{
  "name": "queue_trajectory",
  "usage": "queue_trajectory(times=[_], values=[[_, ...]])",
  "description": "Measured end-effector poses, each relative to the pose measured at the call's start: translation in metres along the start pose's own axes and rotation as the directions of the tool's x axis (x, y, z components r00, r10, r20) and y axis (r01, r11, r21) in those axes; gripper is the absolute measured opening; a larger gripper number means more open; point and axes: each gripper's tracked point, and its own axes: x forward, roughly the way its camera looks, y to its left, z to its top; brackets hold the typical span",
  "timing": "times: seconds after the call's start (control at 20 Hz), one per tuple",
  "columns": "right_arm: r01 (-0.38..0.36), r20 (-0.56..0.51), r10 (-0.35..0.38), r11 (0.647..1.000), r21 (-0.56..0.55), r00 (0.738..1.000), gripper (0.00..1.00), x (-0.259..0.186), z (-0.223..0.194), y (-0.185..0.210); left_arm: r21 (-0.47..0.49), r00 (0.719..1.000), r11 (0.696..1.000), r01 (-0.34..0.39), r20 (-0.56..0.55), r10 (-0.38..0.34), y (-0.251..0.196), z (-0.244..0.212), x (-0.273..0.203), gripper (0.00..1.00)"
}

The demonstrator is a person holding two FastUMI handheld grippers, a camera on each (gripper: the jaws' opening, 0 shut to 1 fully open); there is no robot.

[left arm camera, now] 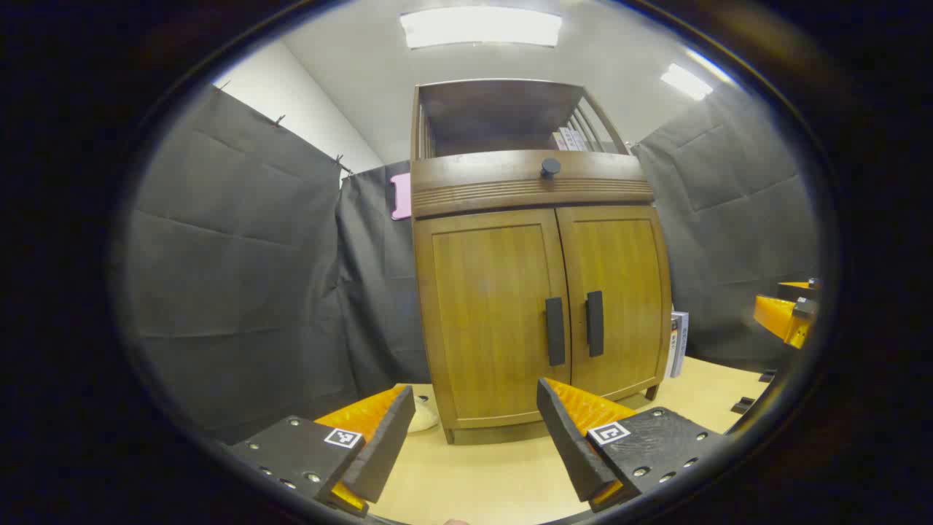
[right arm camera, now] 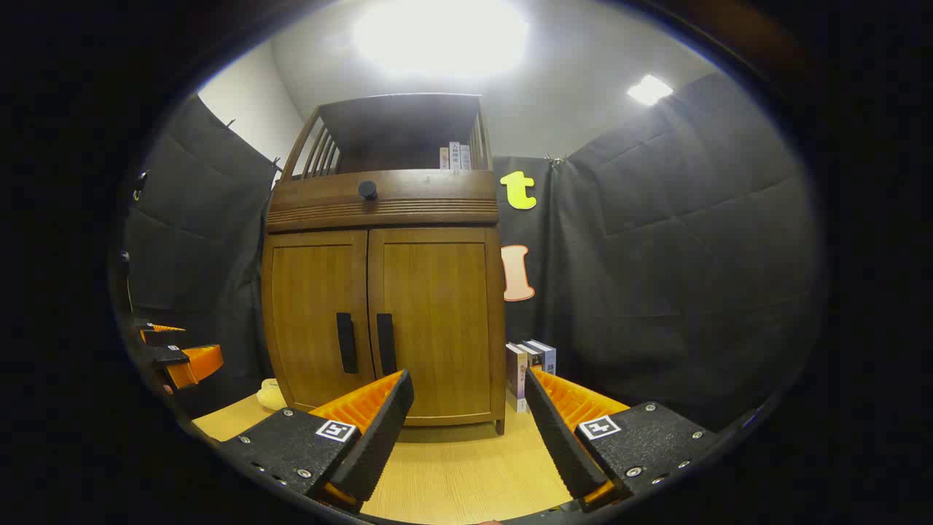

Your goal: Open the right door of the double-door shoe cabinet with the right hand, and open the left door with the left hand.

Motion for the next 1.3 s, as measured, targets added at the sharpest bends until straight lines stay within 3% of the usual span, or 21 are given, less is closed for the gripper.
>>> queue_trajectory(times=[0.1,0.85,1.3], values=[[-0.002,-0.014,0.002,1.0,0.007,1.0,0.95,0.001,-0.006,0.0,0.011,1.0,1.0,0.0,0.004,0.0,0.0,0.0,0.0,1.0],[-0.014,-0.005,0.014,1.0,0.011,1.0,0.95,0.015,0.003,0.005,0.013,1.0,1.0,-0.007,0.018,0.007,0.001,0.002,0.002,1.0],[-0.082,0.012,0.082,0.997,-0.003,0.997,0.95,0.076,0.024,0.033,-0.017,0.996,0.996,-0.088,0.025,0.089,0.01,0.002,0.006,1.0]])
